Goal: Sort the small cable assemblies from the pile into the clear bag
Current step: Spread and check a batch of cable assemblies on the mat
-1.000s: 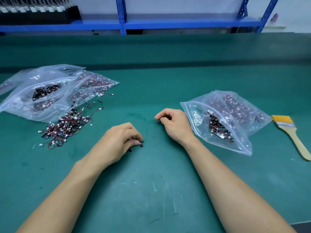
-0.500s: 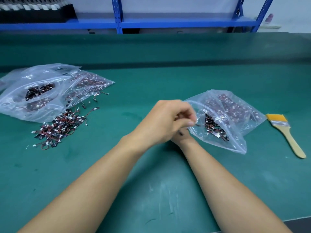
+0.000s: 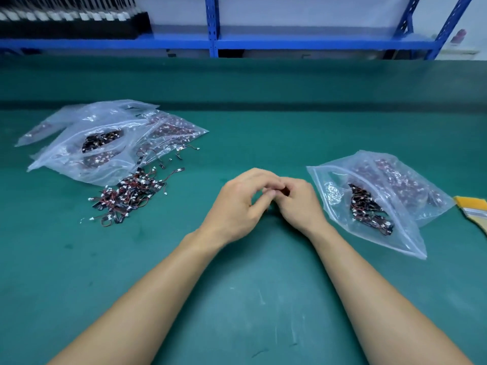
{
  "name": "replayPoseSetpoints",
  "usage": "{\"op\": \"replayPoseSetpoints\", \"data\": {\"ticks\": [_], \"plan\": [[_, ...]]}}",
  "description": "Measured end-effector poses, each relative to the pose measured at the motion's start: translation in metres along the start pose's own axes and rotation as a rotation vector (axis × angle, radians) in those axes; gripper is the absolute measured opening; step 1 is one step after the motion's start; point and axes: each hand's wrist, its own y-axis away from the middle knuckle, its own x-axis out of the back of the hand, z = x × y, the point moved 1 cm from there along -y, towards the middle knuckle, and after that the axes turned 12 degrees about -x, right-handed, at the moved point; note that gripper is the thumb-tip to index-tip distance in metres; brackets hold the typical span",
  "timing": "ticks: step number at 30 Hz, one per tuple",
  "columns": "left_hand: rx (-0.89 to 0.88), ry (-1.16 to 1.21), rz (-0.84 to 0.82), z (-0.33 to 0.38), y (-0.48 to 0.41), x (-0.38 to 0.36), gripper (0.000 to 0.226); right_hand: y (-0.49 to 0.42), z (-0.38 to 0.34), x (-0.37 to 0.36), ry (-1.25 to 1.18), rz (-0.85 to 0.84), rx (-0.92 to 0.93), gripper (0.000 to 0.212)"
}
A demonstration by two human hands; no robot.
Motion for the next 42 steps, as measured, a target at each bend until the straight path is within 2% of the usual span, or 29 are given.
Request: {"op": "replayPoseSetpoints", "data": {"ticks": [5, 9, 12, 14, 17, 21, 25, 30, 33, 37, 39, 42], "plan": [[0.242, -0.310, -0.134, -0.048, 0.046, 0.044, 0.029, 0.000, 0.000, -0.004, -0.024, 0.021, -0.032, 0.033], [0.450, -0.525, -0.154, -0.076, 0.062, 0.082, 0.061, -0.001, 0.003, -0.004, -0.029, 0.029, -0.016, 0.036], [0.638, -0.644, -0.340, -0.086, 0.067, 0.085, 0.085, -0.003, 0.005, -0.005, -0.047, 0.032, -0.008, 0.036], [0.657, -0.646, -0.427, -0.084, 0.066, 0.079, 0.094, -0.003, 0.006, -0.004, -0.054, 0.029, -0.006, 0.036], [0.627, -0.562, -0.447, -0.078, 0.065, 0.073, 0.100, -0.002, 0.007, -0.004, -0.070, 0.013, 0.003, 0.038], [0.453, -0.444, -0.534, -0.061, 0.064, 0.062, 0.110, -0.002, 0.007, -0.004, -0.082, 0.007, 0.003, 0.038], [0.220, -0.278, -0.575, -0.036, 0.062, 0.041, 0.099, -0.002, 0.008, -0.004, -0.083, -0.001, 0.009, 0.038], [0.059, -0.091, -0.478, -0.024, 0.060, 0.036, 0.068, -0.001, 0.006, -0.003, -0.081, -0.011, 0.028, 0.039], [0.080, -0.067, -0.346, -0.027, 0.059, 0.048, 0.055, 0.000, 0.005, -0.003, -0.079, -0.001, 0.014, 0.037], [0.137, -0.155, -0.173, -0.040, 0.059, 0.067, 0.043, 0.003, 0.001, -0.004, -0.062, 0.036, 0.017, 0.037], [0.187, -0.217, -0.132, -0.048, 0.060, 0.076, 0.038, 0.007, -0.002, -0.005, 0.023, 0.070, 0.107, 0.036], [0.248, -0.263, -0.170, -0.061, 0.065, 0.086, 0.030, 0.014, -0.012, -0.010, 0.172, 0.079, 0.288, 0.020]]}}
